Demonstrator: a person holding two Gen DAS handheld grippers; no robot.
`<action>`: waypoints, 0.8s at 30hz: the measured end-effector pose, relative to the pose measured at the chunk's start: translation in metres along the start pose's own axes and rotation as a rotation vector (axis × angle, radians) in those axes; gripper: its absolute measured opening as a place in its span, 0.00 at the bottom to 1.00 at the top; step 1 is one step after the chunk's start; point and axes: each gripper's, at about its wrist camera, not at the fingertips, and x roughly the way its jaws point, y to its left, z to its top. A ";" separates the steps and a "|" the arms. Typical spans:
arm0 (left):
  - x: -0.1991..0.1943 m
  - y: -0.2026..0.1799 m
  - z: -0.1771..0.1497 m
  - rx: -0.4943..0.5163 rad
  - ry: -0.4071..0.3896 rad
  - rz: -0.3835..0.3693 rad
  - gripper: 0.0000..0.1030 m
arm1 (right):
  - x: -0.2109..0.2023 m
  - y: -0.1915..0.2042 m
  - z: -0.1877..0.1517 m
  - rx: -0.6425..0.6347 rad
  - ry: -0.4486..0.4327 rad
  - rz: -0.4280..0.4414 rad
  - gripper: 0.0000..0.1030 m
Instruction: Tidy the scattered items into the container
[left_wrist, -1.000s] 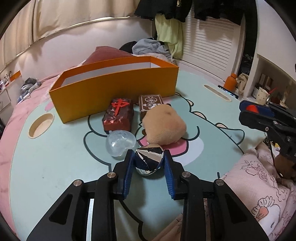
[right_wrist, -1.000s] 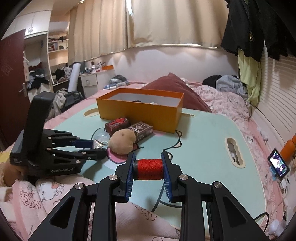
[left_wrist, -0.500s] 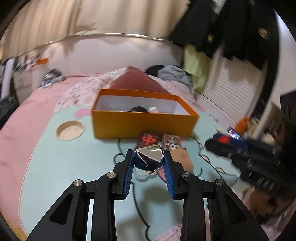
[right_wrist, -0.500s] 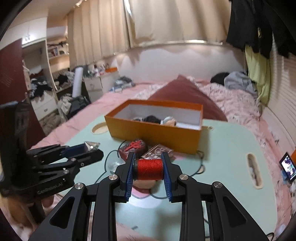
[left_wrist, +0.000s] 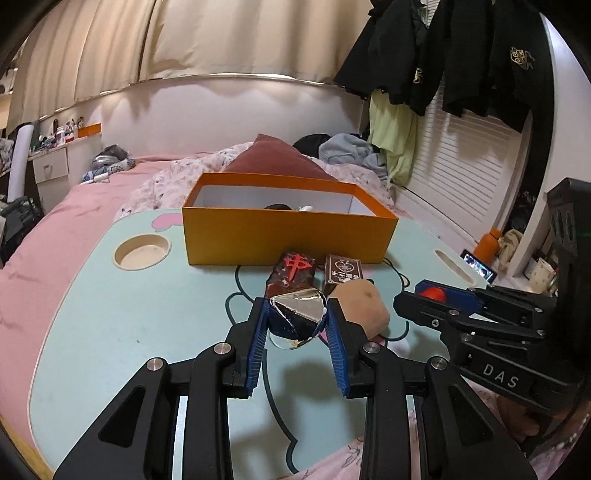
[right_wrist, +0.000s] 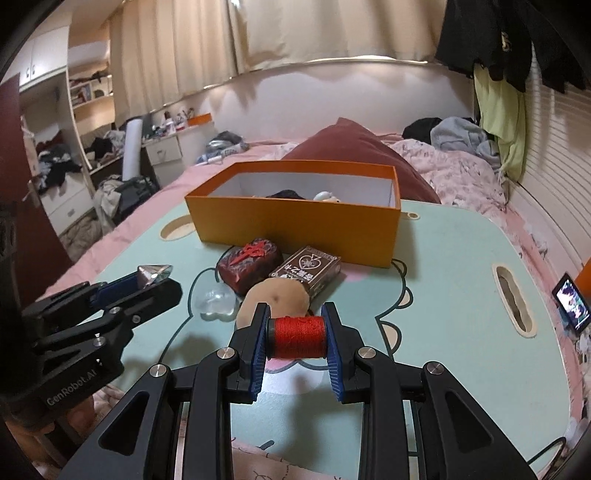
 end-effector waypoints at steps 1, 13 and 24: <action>-0.001 0.000 0.000 -0.001 -0.002 0.000 0.32 | -0.001 0.002 0.000 -0.011 -0.005 -0.004 0.26; 0.001 0.001 -0.002 -0.009 0.005 -0.010 0.32 | -0.003 0.006 -0.001 -0.031 -0.018 -0.006 0.26; 0.002 0.000 -0.002 -0.006 0.007 -0.011 0.32 | -0.003 0.006 -0.001 -0.030 -0.016 -0.006 0.26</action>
